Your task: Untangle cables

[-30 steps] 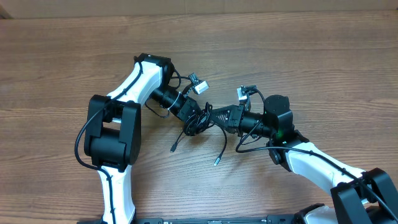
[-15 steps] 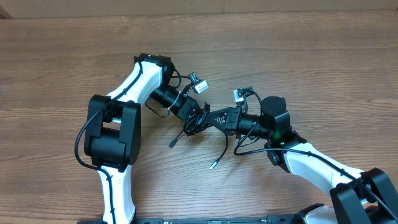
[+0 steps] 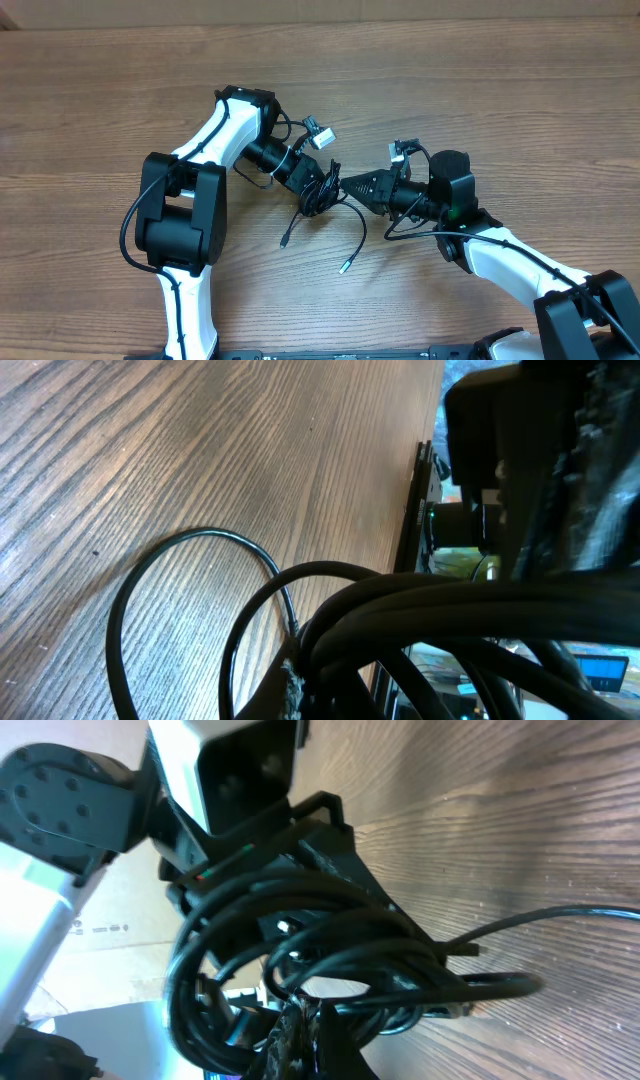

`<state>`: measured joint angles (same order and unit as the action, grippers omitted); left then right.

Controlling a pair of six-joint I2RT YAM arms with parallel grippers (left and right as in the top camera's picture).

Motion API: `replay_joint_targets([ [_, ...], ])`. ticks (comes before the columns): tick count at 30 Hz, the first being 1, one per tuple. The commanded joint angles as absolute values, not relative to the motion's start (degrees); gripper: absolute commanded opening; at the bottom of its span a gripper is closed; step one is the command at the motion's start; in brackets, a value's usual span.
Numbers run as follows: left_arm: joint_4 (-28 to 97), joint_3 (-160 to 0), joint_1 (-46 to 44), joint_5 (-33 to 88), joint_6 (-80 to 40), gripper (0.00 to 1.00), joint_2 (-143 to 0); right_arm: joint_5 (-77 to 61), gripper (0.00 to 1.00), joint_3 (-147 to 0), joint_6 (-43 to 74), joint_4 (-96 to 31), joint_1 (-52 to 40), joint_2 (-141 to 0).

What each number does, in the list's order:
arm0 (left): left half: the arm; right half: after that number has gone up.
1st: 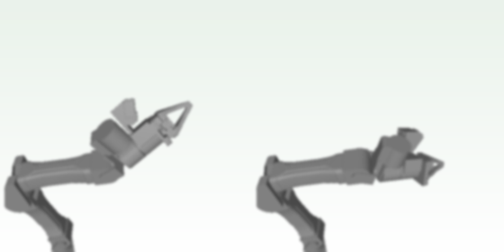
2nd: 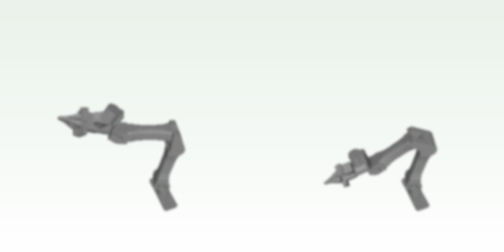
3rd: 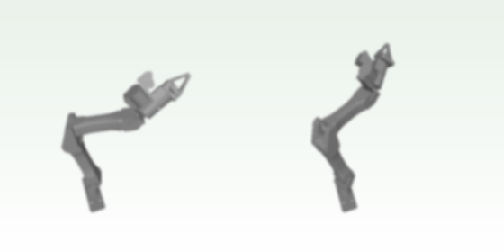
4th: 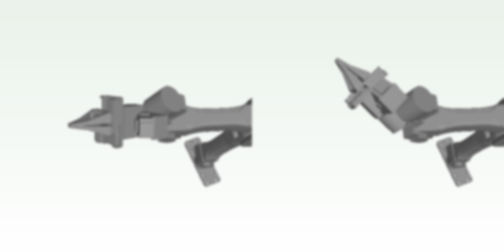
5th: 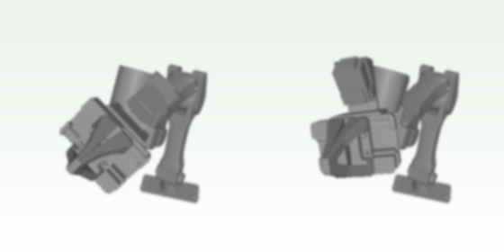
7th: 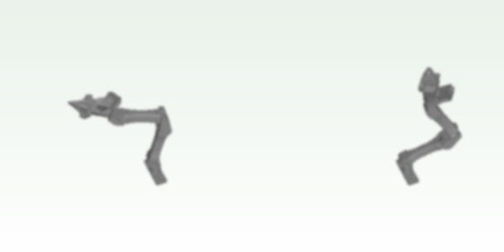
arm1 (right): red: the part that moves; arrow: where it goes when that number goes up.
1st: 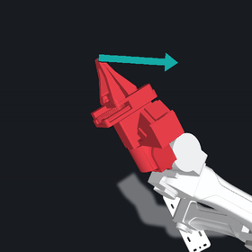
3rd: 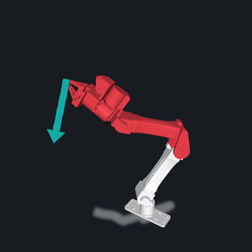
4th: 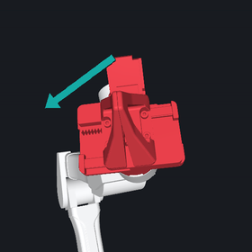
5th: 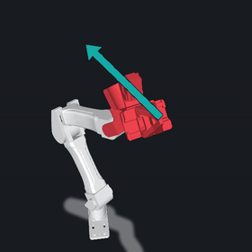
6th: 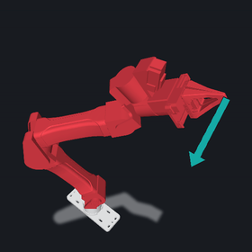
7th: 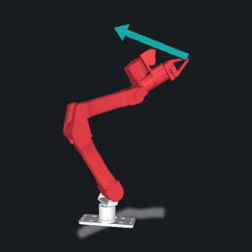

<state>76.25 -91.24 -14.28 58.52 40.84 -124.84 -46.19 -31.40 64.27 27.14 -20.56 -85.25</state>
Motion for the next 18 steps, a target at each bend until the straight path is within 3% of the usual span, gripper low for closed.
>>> replay_joint_targets([
  [1, 76.25, -92.33, -14.66, 61.1, 40.69, 0.04, -125.47, -46.15, 0.04, -31.86, 62.52, 26.83, -21.78, -85.32],
  [18, 73.58, -92.33, -14.66, 63.79, 34.15, 0.04, -125.47, -45.19, 0.04, -31.86, 62.43, 26.57, -28.71, -85.32],
])
